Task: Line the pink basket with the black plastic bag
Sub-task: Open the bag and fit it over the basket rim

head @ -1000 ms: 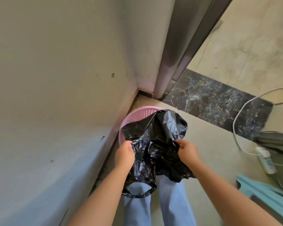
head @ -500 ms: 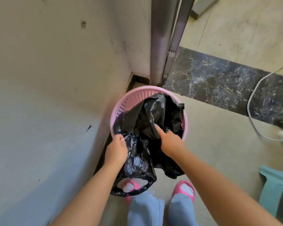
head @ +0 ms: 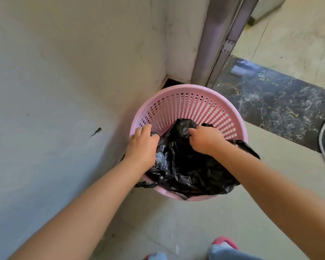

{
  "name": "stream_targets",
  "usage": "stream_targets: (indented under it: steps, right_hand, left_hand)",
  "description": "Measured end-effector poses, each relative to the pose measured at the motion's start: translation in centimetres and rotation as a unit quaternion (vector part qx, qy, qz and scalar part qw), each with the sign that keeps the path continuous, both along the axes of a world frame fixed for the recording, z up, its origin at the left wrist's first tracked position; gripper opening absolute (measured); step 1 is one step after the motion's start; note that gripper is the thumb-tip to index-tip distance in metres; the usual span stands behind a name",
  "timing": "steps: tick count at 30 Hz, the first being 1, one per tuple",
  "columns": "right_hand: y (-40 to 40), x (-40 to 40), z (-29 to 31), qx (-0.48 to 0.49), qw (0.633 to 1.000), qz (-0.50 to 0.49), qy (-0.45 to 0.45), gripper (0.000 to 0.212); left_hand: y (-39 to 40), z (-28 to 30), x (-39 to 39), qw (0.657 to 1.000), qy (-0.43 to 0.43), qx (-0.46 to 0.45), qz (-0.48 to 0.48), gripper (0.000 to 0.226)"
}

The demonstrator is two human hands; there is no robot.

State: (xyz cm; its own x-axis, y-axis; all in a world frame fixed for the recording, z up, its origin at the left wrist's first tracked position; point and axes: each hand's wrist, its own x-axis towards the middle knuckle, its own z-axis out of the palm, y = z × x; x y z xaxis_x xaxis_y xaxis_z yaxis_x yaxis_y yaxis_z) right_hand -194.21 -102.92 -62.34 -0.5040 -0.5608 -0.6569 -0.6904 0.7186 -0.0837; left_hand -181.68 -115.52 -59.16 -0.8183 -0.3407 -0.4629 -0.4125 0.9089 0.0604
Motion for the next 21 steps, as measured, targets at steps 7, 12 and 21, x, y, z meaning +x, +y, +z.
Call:
stream_targets:
  steps: [7,12,21]
  right_hand:
    - [4.6,-3.1,4.9,-0.104,0.964,0.197,0.148,0.086]
    - [6.7,-3.6,6.2,-0.037,0.966,0.183,0.180,0.088]
    - [9.6,3.2,6.2,-0.099,0.961,0.256,0.026,0.069]
  left_hand:
    - [-0.5,0.7,1.4,0.939,0.275,0.052,-0.201,0.040]
    - [0.9,2.1,2.1,0.948,-0.058,-0.010,-0.314,0.086]
    - [1.6,2.2,3.1,0.979,0.079,0.082,-0.172,0.039]
